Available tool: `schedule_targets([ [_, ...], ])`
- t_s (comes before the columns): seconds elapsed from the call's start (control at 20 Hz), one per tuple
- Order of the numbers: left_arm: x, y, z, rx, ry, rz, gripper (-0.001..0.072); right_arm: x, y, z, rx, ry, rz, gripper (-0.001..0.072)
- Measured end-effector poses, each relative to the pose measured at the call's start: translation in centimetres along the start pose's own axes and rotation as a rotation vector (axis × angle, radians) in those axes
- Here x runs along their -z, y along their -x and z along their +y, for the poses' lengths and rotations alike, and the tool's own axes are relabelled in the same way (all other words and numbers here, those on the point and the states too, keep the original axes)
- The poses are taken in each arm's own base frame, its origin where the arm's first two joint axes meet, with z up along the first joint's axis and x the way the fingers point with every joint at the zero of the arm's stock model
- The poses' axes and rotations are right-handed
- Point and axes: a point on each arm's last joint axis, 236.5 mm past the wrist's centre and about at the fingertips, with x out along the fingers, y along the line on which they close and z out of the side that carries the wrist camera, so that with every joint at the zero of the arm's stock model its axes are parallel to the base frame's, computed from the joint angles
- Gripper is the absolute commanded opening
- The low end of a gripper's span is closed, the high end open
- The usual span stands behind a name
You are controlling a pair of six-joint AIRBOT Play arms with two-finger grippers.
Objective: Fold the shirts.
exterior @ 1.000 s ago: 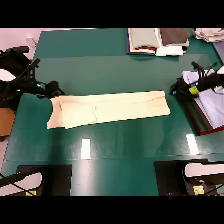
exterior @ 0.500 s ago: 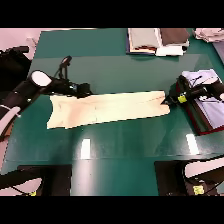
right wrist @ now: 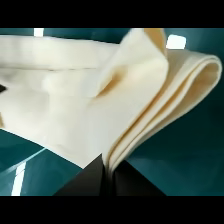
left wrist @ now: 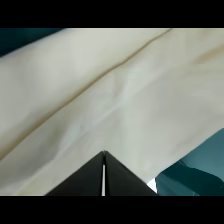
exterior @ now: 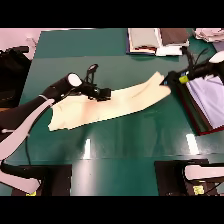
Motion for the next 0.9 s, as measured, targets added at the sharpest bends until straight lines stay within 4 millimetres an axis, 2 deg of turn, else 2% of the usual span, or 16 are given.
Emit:
schedule_targets([
  [0.1,0.0,-1.5,0.3,-0.004,0.0,0.025,0.0023,-1.7,2.0,3.9,0.0,0.085,-0.054,0.0016],
  [0.25,0.2,-2.7,0.8,-0.01,0.003,0.044,0.0023,-3.0,3.8,9.0,-0.02,0.184,-0.096,0.0016],
  [0.4,0.4,-3.2,1.1,-0.02,-0.004,0.059,0.0023,-3.3,4.4,13.6,-0.053,0.26,-0.117,0.0017],
  [0.6,0.6,-3.3,1.5,-0.033,-0.019,0.072,0.0023,-3.0,4.3,18.2,-0.095,0.323,-0.123,0.0016],
  [0.75,-0.6,-1.7,1.4,-0.043,-0.05,0.059,0.0023,-2.7,3.9,21.1,-0.126,0.359,-0.133,0.0017],
  [0.85,-2.7,1.1,1.5,-0.061,-0.078,0.01,0.0024,-2.4,3.3,23.1,-0.151,0.38,-0.135,0.0017],
  [0.9,-3.9,3.2,1.6,-0.069,-0.087,-0.025,0.0024,-2.1,2.8,24.2,-0.169,0.388,-0.13,0.0016],
])
